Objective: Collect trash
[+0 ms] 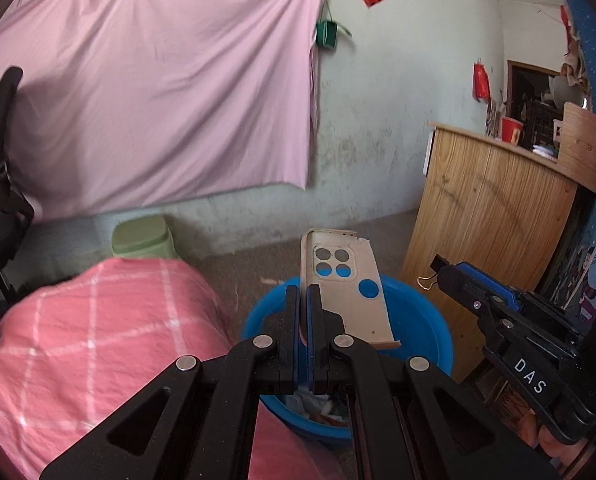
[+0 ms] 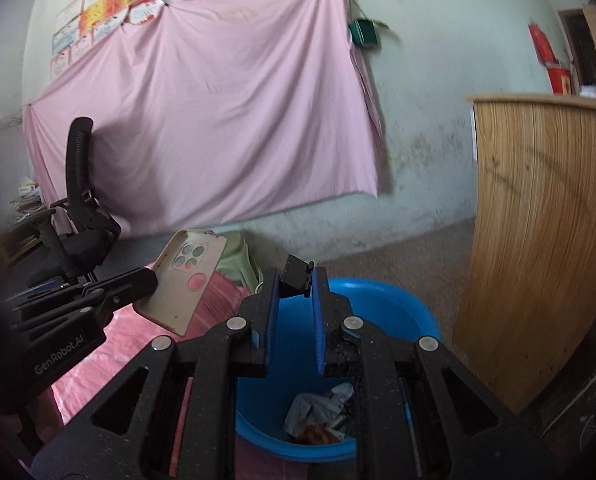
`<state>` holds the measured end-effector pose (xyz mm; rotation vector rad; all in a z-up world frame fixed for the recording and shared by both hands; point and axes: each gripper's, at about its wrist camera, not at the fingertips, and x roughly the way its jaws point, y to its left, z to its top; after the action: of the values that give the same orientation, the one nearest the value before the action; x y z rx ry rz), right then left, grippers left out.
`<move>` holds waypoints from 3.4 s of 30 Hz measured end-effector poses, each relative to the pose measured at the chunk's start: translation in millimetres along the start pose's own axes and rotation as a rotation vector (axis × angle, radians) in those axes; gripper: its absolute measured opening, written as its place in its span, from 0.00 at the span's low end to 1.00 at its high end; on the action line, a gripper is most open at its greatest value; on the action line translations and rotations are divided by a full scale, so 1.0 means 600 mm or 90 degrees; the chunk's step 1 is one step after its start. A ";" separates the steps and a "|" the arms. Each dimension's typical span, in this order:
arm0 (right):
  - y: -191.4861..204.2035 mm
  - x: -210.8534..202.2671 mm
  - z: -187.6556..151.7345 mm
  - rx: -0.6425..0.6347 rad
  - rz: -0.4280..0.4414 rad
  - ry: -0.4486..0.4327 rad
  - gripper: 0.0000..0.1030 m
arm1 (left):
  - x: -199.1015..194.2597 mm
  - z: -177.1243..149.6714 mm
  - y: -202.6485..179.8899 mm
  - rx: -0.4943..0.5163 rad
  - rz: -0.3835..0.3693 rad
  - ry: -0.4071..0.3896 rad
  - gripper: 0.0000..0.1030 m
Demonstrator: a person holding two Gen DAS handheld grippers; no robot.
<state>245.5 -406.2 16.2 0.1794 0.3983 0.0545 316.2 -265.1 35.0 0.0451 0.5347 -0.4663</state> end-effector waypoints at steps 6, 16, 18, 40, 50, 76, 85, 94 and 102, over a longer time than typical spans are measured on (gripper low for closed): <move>-0.026 0.038 -0.015 0.036 0.004 0.061 0.36 | 0.053 -0.007 -0.004 -0.020 -0.006 0.072 0.01; -0.041 0.068 -0.025 0.047 -0.006 0.106 0.38 | 0.105 -0.018 0.005 -0.052 -0.037 0.155 0.05; -0.042 0.068 -0.026 0.048 -0.006 0.107 0.39 | 0.106 -0.021 0.010 -0.055 -0.038 0.161 0.07; -0.031 0.043 -0.025 0.059 -0.011 0.100 0.68 | 0.026 -0.021 0.074 -0.115 0.002 0.113 0.42; 0.013 -0.022 -0.040 0.029 -0.032 0.077 0.95 | -0.064 -0.044 0.110 -0.134 0.034 0.079 0.64; 0.156 -0.219 -0.087 -0.020 -0.014 -0.040 1.00 | -0.350 -0.150 0.163 -0.122 0.107 -0.079 0.94; 0.204 -0.290 -0.119 -0.040 -0.004 -0.066 1.00 | -0.437 -0.199 0.179 -0.106 0.115 -0.109 0.95; 0.247 -0.343 -0.159 -0.056 0.012 -0.086 1.00 | -0.500 -0.253 0.182 -0.095 0.138 -0.131 0.98; 0.271 -0.370 -0.191 -0.073 0.007 -0.086 1.00 | -0.527 -0.290 0.182 -0.104 0.144 -0.140 0.98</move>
<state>-6.5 -247.0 26.9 0.0717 0.2591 0.0757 40.4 -7.6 35.0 -0.1008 0.3439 -0.2029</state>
